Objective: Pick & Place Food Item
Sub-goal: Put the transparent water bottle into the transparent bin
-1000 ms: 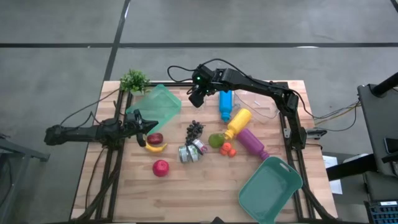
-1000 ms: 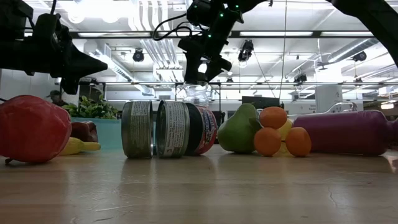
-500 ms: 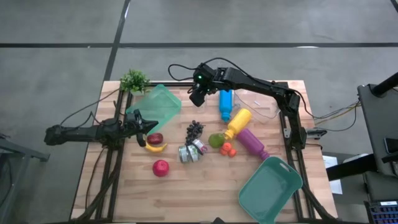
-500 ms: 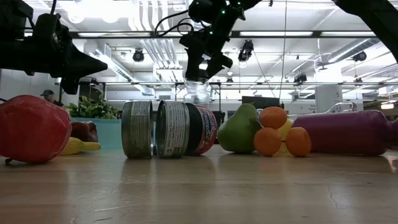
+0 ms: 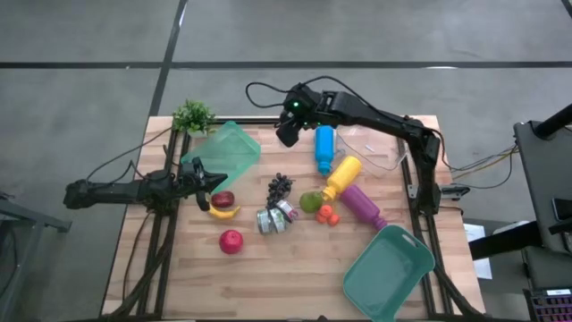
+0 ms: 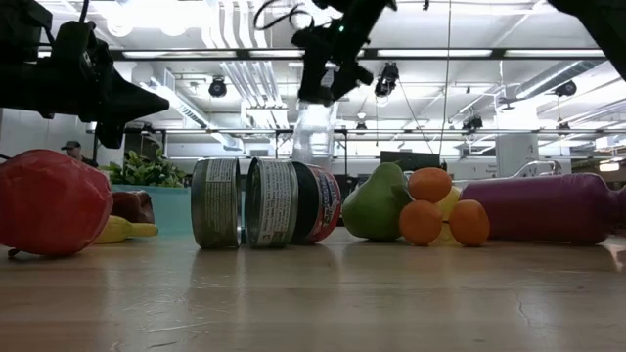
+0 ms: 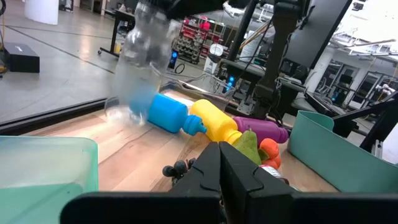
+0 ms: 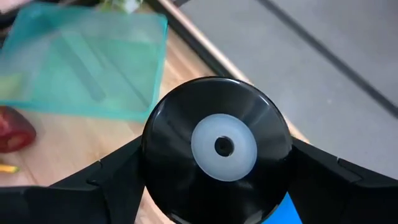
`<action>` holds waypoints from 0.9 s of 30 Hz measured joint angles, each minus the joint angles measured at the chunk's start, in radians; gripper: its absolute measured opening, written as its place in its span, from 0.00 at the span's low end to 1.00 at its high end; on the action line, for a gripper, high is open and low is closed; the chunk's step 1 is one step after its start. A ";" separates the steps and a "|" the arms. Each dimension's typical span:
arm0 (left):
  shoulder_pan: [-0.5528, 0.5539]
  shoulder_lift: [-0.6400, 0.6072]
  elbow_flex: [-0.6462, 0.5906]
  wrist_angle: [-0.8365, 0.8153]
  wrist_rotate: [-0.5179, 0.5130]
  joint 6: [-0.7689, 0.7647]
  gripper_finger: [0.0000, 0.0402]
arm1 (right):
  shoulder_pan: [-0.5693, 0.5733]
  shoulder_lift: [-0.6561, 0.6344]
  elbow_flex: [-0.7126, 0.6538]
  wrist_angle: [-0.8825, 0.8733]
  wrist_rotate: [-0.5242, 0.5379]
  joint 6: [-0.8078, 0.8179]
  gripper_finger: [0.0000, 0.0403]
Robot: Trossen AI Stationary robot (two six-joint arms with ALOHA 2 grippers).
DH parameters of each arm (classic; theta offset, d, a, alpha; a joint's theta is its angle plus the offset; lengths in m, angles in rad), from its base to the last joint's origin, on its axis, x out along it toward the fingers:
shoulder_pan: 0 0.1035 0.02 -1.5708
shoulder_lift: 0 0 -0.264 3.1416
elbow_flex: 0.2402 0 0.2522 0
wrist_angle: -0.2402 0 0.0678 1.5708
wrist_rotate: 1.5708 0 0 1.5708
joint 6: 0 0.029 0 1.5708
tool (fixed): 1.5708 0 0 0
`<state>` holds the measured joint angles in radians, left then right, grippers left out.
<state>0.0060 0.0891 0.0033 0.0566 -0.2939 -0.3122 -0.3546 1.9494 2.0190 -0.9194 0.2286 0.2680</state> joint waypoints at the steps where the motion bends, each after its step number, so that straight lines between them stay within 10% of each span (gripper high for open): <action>1: 0.000 0.000 0.000 0.000 0.000 0.000 0.00 | 0.000 -0.014 0.000 -0.008 0.013 0.000 0.77; 27: 0.000 0.000 0.000 0.000 0.000 0.000 0.00 | 0.022 -0.365 -0.034 -0.439 0.361 0.190 0.78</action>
<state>0.0061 0.0889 0.0032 0.0564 -0.2941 -0.3122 -0.3329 1.5842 1.9853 -1.3583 0.5893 0.4583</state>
